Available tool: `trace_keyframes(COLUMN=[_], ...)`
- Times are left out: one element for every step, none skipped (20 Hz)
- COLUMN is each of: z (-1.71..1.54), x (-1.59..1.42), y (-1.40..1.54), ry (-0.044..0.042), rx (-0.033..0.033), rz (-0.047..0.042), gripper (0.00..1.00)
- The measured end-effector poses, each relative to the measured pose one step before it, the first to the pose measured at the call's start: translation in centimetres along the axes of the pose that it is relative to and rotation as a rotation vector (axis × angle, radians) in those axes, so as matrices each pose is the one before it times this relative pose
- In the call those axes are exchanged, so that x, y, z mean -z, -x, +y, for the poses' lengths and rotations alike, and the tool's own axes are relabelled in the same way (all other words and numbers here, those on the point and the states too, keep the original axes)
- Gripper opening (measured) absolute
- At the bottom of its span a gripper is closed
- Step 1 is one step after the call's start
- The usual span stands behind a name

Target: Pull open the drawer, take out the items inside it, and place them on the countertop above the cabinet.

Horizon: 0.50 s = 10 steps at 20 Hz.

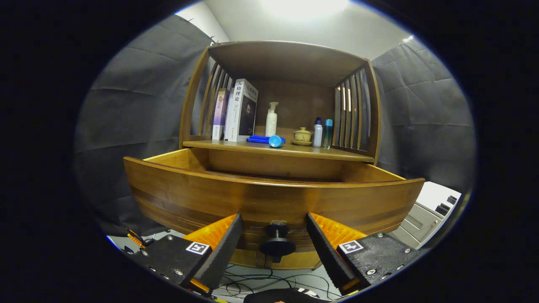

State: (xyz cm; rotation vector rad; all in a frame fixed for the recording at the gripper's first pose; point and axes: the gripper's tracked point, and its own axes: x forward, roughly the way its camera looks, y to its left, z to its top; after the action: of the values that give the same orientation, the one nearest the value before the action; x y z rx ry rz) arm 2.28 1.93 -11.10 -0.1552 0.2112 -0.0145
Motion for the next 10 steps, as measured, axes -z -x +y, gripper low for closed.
trace_keyframes(z=[0.089, 0.033, -0.002, 0.033, -0.003, 0.057, 0.005, 0.053, 0.028, 0.012], x=[-0.11, -0.283, -0.072, -0.544, -0.515, 0.368, -0.27, 0.124, -0.206, -0.047], y=[-0.62, -0.642, -0.636, -0.615, -0.541, -0.714, -0.209, -0.453, -0.613, -0.539], ry=[-0.00252, -0.00735, -0.00733, -0.00538, -0.00337, -0.01174, -0.00907, -0.00454, 0.00033, 0.00061], rx=[0.00047, 0.00122, 0.00011, 0.00021, -0.00097, -0.00061, -0.00071, 0.0012, 0.0012, 0.00091], rz=[0.00333, -0.00141, 0.0101, -0.0036, -0.01214, 0.0304, -0.0084, 0.00764, 0.00043, 0.00192], gripper=[0.96, 0.96, 0.96, 0.96, 0.97, 0.97, 0.97, 0.97, 0.97, 0.96])
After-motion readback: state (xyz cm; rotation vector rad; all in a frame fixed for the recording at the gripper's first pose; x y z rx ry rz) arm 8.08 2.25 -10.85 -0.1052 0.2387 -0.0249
